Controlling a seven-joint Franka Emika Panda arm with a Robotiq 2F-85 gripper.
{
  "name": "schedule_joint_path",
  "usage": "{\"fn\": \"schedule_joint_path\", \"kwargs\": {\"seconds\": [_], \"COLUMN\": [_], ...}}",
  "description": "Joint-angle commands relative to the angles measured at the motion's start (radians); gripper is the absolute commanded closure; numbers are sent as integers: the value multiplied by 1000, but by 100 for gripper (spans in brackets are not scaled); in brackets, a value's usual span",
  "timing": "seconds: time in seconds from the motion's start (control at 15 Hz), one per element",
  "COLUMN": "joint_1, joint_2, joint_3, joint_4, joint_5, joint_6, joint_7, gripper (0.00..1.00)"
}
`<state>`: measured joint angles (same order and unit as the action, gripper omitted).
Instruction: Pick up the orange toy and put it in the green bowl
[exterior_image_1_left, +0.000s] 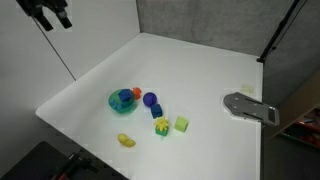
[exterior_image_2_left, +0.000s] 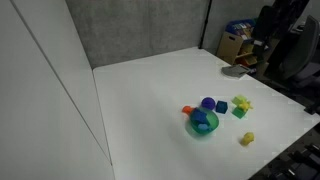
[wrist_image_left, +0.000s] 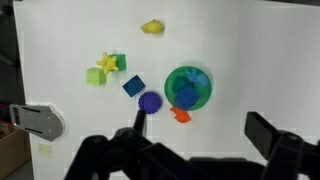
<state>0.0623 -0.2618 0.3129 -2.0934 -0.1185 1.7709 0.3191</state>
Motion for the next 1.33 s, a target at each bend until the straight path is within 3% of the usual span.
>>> {"fn": "schedule_joint_path", "kwargs": {"seconds": [0.0, 0.53, 1.27], "joint_1": [32, 46, 70], "joint_2": [3, 97, 347], "joint_3": [-28, -36, -90], "joint_4": [3, 79, 143], "joint_5": [-8, -8, -15], "joint_6": [-3, 43, 381], "joint_7": [7, 40, 161], "gripper": [0, 0, 0]}}
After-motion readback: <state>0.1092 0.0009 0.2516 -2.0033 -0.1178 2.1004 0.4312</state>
